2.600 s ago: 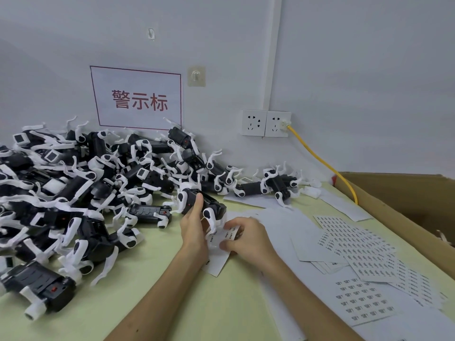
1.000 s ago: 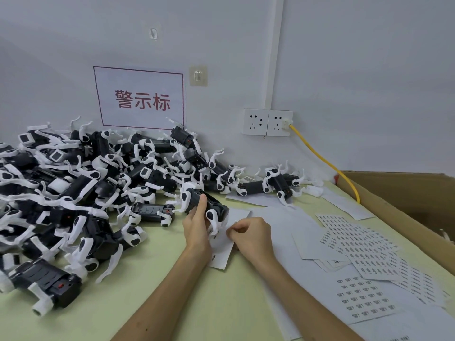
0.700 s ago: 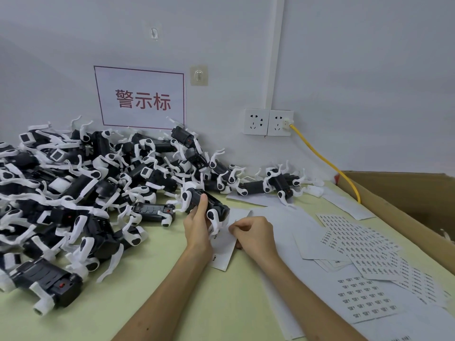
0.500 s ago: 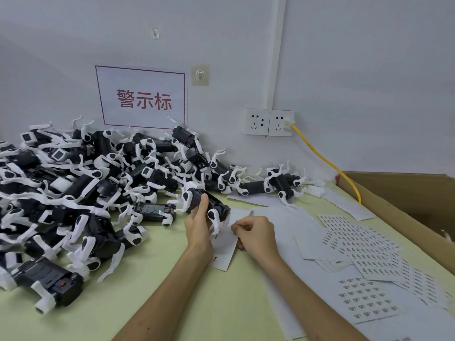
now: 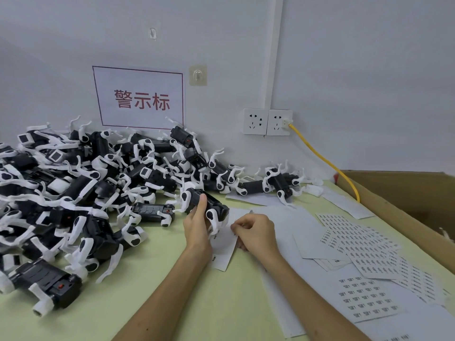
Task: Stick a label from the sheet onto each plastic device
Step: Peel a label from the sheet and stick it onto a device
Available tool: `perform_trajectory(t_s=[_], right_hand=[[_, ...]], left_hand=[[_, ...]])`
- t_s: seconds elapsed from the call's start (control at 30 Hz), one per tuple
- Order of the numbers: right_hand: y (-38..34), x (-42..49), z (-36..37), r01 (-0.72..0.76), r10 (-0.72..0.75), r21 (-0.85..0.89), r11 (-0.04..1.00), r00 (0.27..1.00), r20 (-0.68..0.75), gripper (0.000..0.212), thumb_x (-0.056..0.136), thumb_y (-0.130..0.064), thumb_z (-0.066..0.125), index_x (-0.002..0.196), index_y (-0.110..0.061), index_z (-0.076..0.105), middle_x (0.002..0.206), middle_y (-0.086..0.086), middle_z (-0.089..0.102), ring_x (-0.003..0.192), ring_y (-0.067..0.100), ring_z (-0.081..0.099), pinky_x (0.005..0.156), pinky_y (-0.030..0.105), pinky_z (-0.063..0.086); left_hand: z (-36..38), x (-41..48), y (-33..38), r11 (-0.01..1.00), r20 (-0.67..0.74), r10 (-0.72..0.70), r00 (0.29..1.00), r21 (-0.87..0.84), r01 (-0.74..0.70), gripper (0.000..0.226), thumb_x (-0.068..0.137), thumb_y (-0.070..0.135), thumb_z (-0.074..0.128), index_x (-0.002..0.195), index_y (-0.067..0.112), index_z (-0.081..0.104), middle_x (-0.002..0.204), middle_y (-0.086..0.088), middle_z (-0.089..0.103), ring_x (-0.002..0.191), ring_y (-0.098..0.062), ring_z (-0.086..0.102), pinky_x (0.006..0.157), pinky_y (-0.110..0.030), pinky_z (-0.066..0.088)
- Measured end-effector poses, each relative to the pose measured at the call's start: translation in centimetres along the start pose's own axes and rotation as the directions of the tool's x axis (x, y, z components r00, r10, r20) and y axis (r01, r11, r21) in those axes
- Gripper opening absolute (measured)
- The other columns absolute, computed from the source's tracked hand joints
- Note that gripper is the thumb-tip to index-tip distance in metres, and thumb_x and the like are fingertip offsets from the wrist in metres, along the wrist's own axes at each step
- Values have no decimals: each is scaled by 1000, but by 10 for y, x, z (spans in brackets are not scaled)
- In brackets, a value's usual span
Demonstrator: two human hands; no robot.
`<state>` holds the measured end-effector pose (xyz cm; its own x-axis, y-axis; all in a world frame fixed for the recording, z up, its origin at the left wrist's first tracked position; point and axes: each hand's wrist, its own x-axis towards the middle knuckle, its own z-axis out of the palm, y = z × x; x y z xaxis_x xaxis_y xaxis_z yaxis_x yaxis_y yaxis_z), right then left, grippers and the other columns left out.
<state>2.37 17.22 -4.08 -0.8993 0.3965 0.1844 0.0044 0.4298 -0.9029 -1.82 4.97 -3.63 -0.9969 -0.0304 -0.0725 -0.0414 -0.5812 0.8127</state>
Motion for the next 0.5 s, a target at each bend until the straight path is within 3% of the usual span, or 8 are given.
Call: perform_trajectory(t_s=[0.13, 0.2, 0.27, 0.3, 0.37, 0.43, 0.5], right_hand=[[-1, 6, -15, 6, 21, 148, 989, 983, -180, 11, 89, -13, 70, 79, -18, 69, 58, 0, 63, 42, 12, 53, 46, 22, 44], [-4, 7, -26, 35, 17, 259, 965, 980, -197, 9, 91, -11, 69, 84, -15, 67, 55, 0, 65, 39, 11, 54, 43, 21, 46], [-8, 5, -32, 75, -13, 302, 950, 980, -201, 6, 92, -9, 68, 87, -13, 67, 59, 2, 69, 42, 12, 59, 47, 21, 50], [-10, 4, -33, 94, -32, 306, 947, 979, -203, 5, 92, -9, 68, 88, -12, 67, 62, 3, 71, 45, 13, 62, 49, 22, 51], [-14, 2, -32, 134, -77, 299, 945, 978, -195, 8, 90, -7, 69, 86, -14, 69, 66, 2, 73, 49, 15, 66, 52, 23, 53], [-18, 0, -28, 181, -141, 269, 946, 977, -162, 14, 88, -5, 69, 83, -18, 69, 70, 1, 74, 52, 16, 68, 53, 25, 52], [-19, -3, -25, 223, -200, 218, 950, 972, -122, 16, 86, -6, 71, 83, -22, 70, 73, -3, 75, 56, 15, 70, 53, 23, 50]], left_hand=[[0, 1, 1, 1000, 37, 10, 999, 16, -11, 25, 93, 43, 70, 70, 47, 78, 72, 8, 70, 70, -13, 67, 63, -29, 50], [-1, 0, 4, 1000, 71, -25, 997, 11, 24, 25, 92, 45, 70, 76, 30, 79, 79, 0, 68, 68, -17, 64, 60, -28, 47], [-4, 2, 8, 996, 167, -79, 983, -18, 83, 32, 90, 51, 66, 91, 20, 77, 86, -7, 71, 76, -22, 68, 64, -28, 52], [-6, 2, 11, 996, 248, -79, 966, -25, 88, 37, 89, 53, 64, 87, 20, 79, 79, -7, 73, 77, -22, 70, 64, -27, 54], [-10, 2, 17, 994, 401, -56, 914, -64, 89, 50, 86, 55, 65, 59, 14, 76, 64, -11, 68, 76, -27, 68, 70, -30, 52], [-12, 4, 21, 977, 498, -72, 864, -137, 161, 58, 86, 53, 69, 57, 2, 70, 78, -19, 68, 77, -30, 62, 88, -43, 46], [-13, 5, 20, 955, 552, -72, 830, -201, 217, 51, 91, 50, 66, 71, 4, 75, 90, -18, 69, 79, -29, 63, 100, -50, 44]])
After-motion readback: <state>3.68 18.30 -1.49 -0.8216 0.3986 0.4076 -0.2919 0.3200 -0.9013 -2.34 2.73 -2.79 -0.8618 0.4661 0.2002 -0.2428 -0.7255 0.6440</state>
